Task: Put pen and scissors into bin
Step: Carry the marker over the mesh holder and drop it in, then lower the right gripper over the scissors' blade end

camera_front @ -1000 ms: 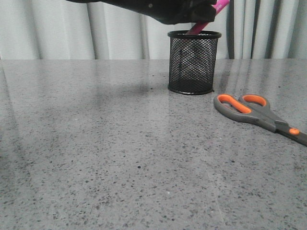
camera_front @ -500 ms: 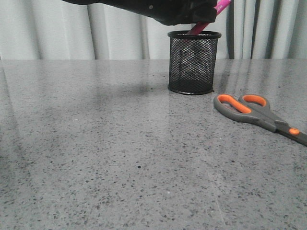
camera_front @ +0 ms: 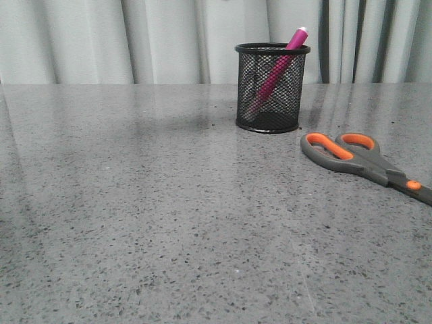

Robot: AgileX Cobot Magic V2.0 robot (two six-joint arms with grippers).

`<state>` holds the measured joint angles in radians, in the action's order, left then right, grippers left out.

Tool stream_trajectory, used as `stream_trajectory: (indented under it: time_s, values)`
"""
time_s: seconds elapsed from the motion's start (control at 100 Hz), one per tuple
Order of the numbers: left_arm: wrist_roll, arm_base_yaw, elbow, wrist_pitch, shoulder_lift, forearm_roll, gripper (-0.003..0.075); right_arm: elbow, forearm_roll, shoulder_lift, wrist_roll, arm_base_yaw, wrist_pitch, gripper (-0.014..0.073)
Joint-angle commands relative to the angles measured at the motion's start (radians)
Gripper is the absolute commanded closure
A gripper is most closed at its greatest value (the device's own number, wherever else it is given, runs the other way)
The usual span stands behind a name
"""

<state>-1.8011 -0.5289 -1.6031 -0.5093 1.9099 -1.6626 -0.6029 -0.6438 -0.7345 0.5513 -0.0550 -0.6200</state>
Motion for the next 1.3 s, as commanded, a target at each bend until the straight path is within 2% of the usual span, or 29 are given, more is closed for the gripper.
stream_trajectory:
  time_s: [0.0,0.06,0.07,0.13,0.22,0.29,0.41,0.52,0.63,0.77,0.83,0.91,1.01,1.069,1.199,1.289]
  values:
    - [0.098,0.026,-0.037,-0.039,-0.123,0.099,0.0487,-0.035,-0.026,-0.003,0.007,0.002,0.066,0.0141]
    - [0.209,0.048,-0.037,-0.051,-0.17,0.234,0.0602,-0.035,-0.026,-0.003,0.007,0.002,0.077,0.0141]
    - [0.209,0.05,-0.037,-0.054,-0.175,0.249,0.0602,-0.035,-0.026,-0.003,0.007,0.002,0.08,0.0141]
    - [0.292,0.074,-0.037,-0.086,-0.224,0.391,0.0744,-0.035,-0.039,-0.003,0.007,0.002,0.084,0.0141]
    - [0.413,0.116,-0.034,-0.104,-0.282,0.545,0.074,-0.035,-0.078,-0.003,0.007,0.002,0.088,0.0141]
    - [0.518,0.166,-0.013,-0.097,-0.32,0.605,0.074,-0.035,-0.106,-0.003,0.007,0.002,0.095,0.0141]
    - [0.55,0.255,0.091,-0.092,-0.414,0.598,0.074,-0.035,-0.116,-0.003,0.007,0.002,0.102,0.0141]
    - [0.55,0.319,0.235,-0.008,-0.536,0.598,0.074,-0.035,-0.116,-0.003,0.009,0.002,0.076,0.0141]
    - [0.55,0.398,0.416,0.09,-0.69,0.598,0.074,-0.037,-0.135,-0.022,0.075,0.002,0.009,0.0141]
    - [0.548,0.498,0.591,0.127,-0.833,0.546,0.0739,-0.045,-0.157,-0.098,0.152,0.003,-0.058,0.0141]
    - [0.548,0.542,0.659,0.127,-0.89,0.519,0.0739,-0.065,-0.135,-0.138,0.205,0.021,-0.091,0.0141]
    - [0.547,0.58,0.734,0.127,-0.961,0.499,0.0739,-0.104,-0.08,-0.199,0.208,0.064,-0.123,0.0141]
    - [0.508,0.585,0.795,0.131,-1.021,0.468,0.0739,-0.152,-0.018,-0.26,0.206,0.139,-0.141,0.0141]
    - [0.462,0.583,0.827,0.127,-1.05,0.413,0.0739,-0.181,0.042,-0.301,0.168,0.178,-0.149,0.0141]
    - [0.312,0.573,0.869,0.119,-1.091,0.289,0.0739,-0.263,0.242,-0.379,-0.093,0.241,-0.19,0.0141]
    - [0.285,0.569,0.881,0.117,-1.107,0.254,0.0739,-0.323,0.32,-0.419,-0.197,0.263,-0.231,0.0141]
